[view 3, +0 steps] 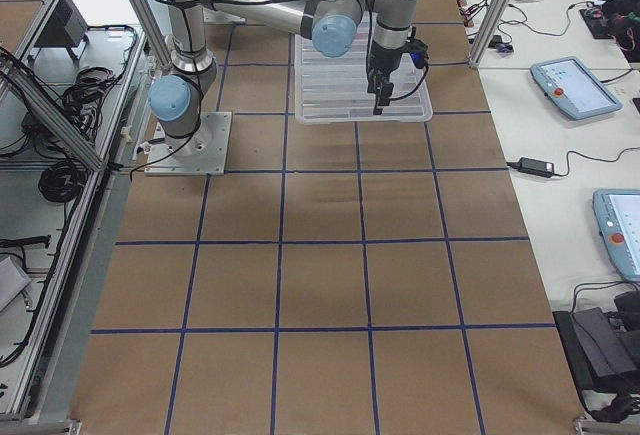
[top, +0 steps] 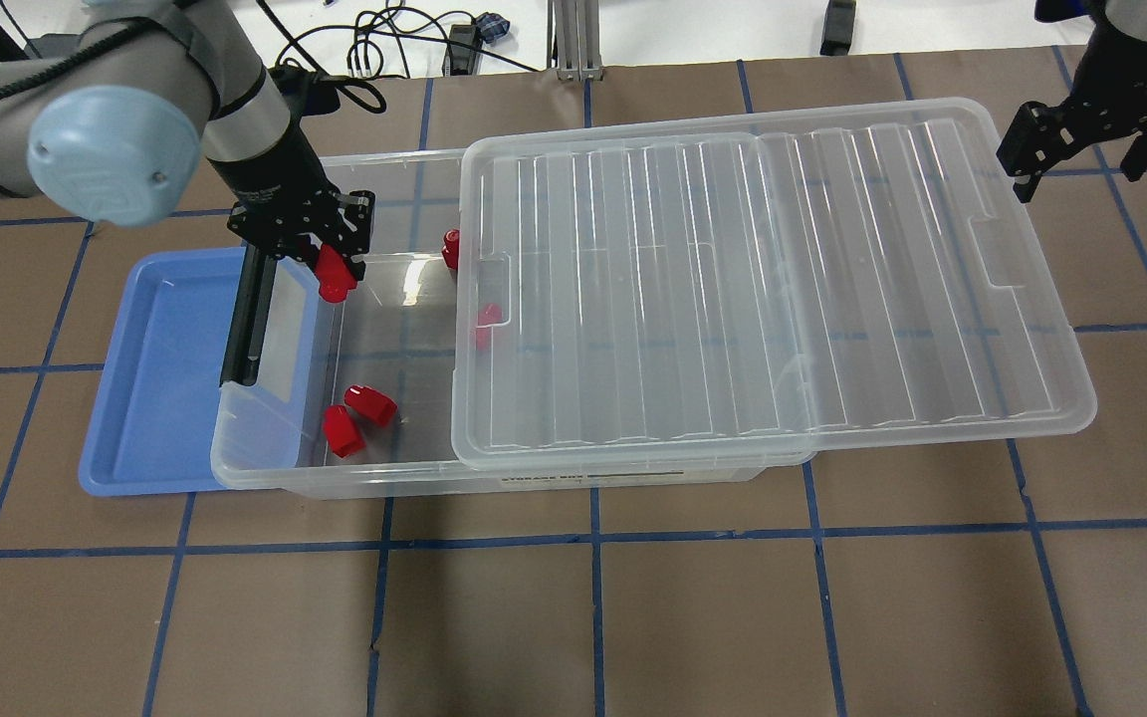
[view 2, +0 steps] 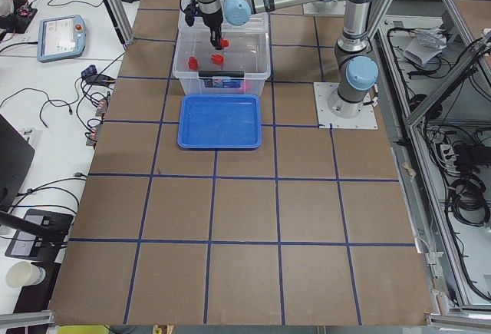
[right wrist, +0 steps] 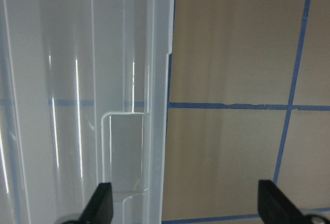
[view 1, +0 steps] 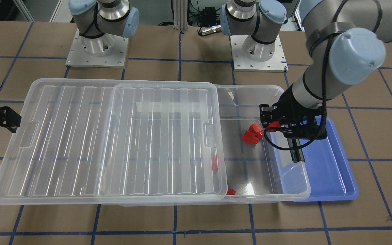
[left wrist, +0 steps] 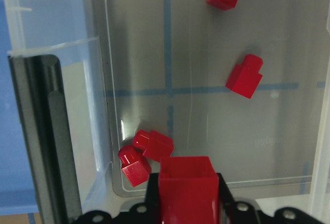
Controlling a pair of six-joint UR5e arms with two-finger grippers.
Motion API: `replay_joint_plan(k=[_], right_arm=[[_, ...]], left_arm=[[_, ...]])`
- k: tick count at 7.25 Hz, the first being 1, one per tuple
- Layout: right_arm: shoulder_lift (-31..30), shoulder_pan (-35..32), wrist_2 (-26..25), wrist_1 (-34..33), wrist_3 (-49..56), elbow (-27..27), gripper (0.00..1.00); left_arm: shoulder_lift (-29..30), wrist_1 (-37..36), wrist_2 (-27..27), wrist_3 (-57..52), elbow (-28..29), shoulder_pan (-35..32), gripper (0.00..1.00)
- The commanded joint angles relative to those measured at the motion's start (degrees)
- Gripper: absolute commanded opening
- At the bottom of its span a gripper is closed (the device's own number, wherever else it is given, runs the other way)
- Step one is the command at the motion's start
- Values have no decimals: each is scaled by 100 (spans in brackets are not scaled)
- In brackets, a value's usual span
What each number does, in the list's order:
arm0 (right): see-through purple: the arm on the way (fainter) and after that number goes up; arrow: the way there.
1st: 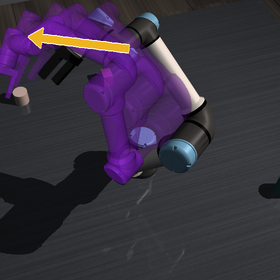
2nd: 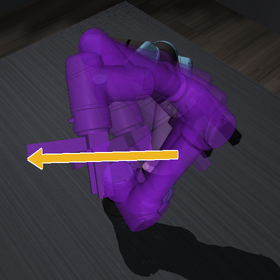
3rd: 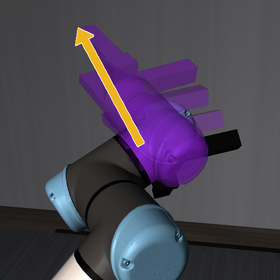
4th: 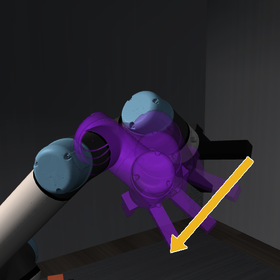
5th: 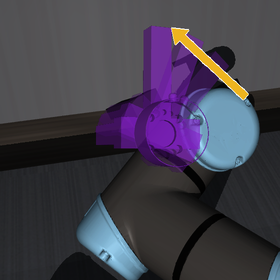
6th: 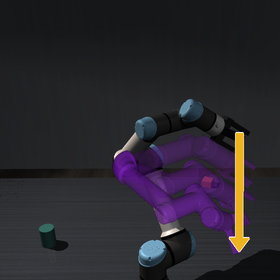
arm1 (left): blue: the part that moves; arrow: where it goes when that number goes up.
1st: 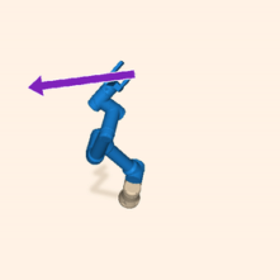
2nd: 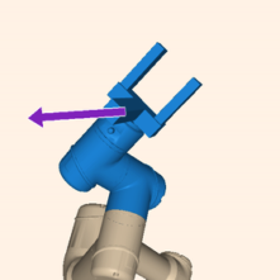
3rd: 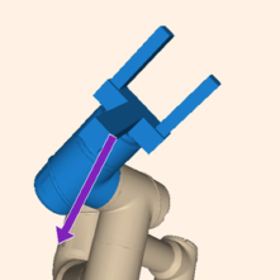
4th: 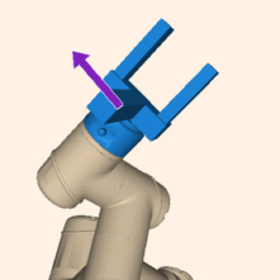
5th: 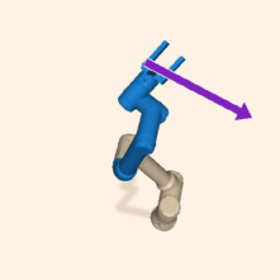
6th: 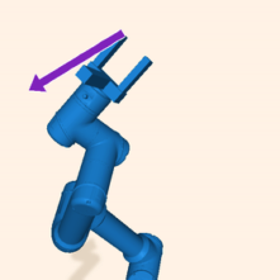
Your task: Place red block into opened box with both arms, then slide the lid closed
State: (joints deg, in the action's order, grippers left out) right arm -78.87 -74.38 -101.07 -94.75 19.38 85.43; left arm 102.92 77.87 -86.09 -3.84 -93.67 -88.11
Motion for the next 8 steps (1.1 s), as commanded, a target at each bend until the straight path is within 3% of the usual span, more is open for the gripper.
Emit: replay_joint_plan(k=[1, 5, 7, 8], right_arm=[[-180, -6, 17, 299, -4, 34, 100], [-111, -6, 26, 282, 5, 34, 100], [-102, 11, 17, 273, -4, 70, 100], [-102, 20, 17, 299, -4, 70, 100]], left_arm=[[131, -1279, -4, -46, -633, -13, 10], [184, -2431, -4, 50, -1599, -13, 10], [359, -2601, -21, 58, -1654, -4, 14], [438, -2610, -21, 50, -1646, -13, 52]])
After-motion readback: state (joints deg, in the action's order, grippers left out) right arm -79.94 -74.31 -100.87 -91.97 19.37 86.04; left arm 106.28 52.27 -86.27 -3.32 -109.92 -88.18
